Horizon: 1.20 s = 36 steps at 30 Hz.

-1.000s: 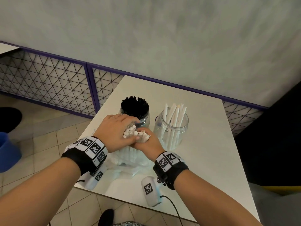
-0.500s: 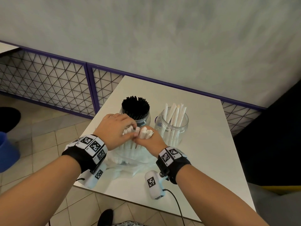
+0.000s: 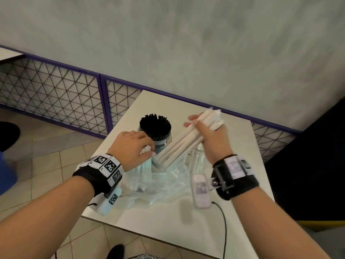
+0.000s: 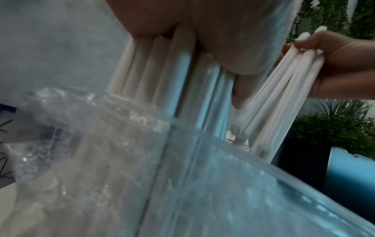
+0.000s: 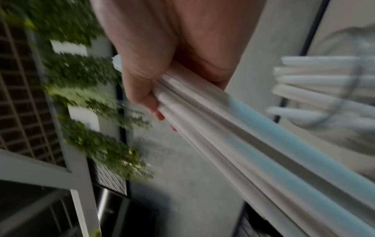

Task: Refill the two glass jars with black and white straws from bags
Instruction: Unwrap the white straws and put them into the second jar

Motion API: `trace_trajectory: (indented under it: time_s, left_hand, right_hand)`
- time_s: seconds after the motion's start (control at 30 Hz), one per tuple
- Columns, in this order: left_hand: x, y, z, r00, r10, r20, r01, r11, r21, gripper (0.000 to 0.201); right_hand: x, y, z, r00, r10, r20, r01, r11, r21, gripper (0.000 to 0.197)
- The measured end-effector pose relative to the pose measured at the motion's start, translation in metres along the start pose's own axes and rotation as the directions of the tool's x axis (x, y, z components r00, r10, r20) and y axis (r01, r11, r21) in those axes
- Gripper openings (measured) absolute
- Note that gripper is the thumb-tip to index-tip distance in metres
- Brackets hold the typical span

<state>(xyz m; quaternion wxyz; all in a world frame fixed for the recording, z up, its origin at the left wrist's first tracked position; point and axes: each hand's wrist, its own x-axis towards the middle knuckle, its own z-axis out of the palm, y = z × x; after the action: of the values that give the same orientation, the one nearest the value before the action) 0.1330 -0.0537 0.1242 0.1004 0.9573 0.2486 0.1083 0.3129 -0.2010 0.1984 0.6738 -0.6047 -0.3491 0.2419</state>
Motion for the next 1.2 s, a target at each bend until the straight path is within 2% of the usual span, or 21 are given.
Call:
trace_trajectory:
  time_s: [0.1,0.2,0.3,0.4,0.47,0.53,0.6,0.77,0.87,0.93,1.0,1.07,1.13,1.2]
  left_hand:
    - [0.000,-0.002,0.002,1.000,0.000,-0.006,0.000,1.000,-0.021,0.046]
    - [-0.001,-0.001,0.001,1.000,-0.001,-0.008,0.000,0.999,-0.036,0.047]
    - [-0.001,0.000,0.001,1.000,-0.003,-0.008,0.003,0.999,-0.046,0.045]
    - [-0.001,-0.002,0.002,1.000,-0.007,-0.011,0.007,0.999,-0.043,0.041]
    - [-0.001,-0.002,0.003,1.000,-0.016,-0.015,0.016,0.999,-0.028,0.043]
    - [-0.001,-0.003,0.004,0.999,-0.021,-0.027,0.020,1.000,-0.020,0.044]
    - [-0.001,-0.004,0.005,0.999,-0.024,-0.031,0.024,1.000,-0.015,0.043]
    - [-0.001,-0.006,0.006,0.999,-0.029,-0.039,0.029,1.000,-0.002,0.038]
    - [0.000,-0.007,0.007,0.999,-0.024,-0.046,0.024,1.000,0.002,0.035]
    - [0.002,-0.008,0.008,0.998,-0.019,-0.053,0.019,1.000,-0.003,0.032]
    - [0.003,-0.009,0.009,0.998,-0.015,-0.057,0.015,1.000,-0.007,0.031]
    - [0.005,-0.009,0.009,0.999,-0.015,-0.050,0.015,1.000,-0.008,0.033]
    - [0.006,-0.009,0.008,0.999,-0.015,-0.047,0.014,1.000,-0.012,0.035]
    - [0.007,-0.009,0.008,0.999,-0.014,-0.045,0.013,1.000,-0.015,0.036]
  right_hand:
    - [0.018,-0.033,-0.027,0.987,-0.132,-0.096,0.135,0.990,0.030,0.017]
    - [0.036,-0.045,-0.048,0.971,-0.170,-0.166,0.179,0.983,0.037,0.014]
    - [0.053,-0.029,-0.057,0.970,-0.135,-0.200,0.129,0.991,-0.045,0.008]
    - [0.065,0.008,-0.057,0.976,-0.065,-0.209,0.027,0.983,-0.183,0.017]
    - [0.067,0.037,-0.053,0.978,0.007,-0.211,-0.048,0.980,-0.194,0.024]
    - [0.065,0.061,-0.048,0.975,0.065,-0.214,-0.109,0.974,-0.197,0.022]
    - [0.062,0.078,-0.044,0.974,0.072,-0.214,-0.126,0.959,-0.254,0.026]
    - [0.059,0.100,-0.045,0.981,-0.074,-0.178,-0.030,0.853,-0.521,0.058]
    - [0.061,0.110,-0.049,0.977,-0.157,-0.143,0.013,0.718,-0.696,0.068]
    - [0.066,0.112,-0.050,0.985,-0.094,-0.146,-0.042,0.687,-0.726,0.080]
    - [0.072,0.112,-0.048,0.987,0.001,-0.158,-0.115,0.690,-0.714,0.091]
    - [0.080,0.111,-0.043,0.986,0.043,-0.159,-0.145,0.689,-0.711,0.098]
    - [0.089,0.109,-0.036,0.987,0.045,-0.155,-0.145,0.666,-0.731,0.100]
    - [0.096,0.108,-0.030,0.990,0.065,-0.126,-0.140,0.603,-0.786,0.094]
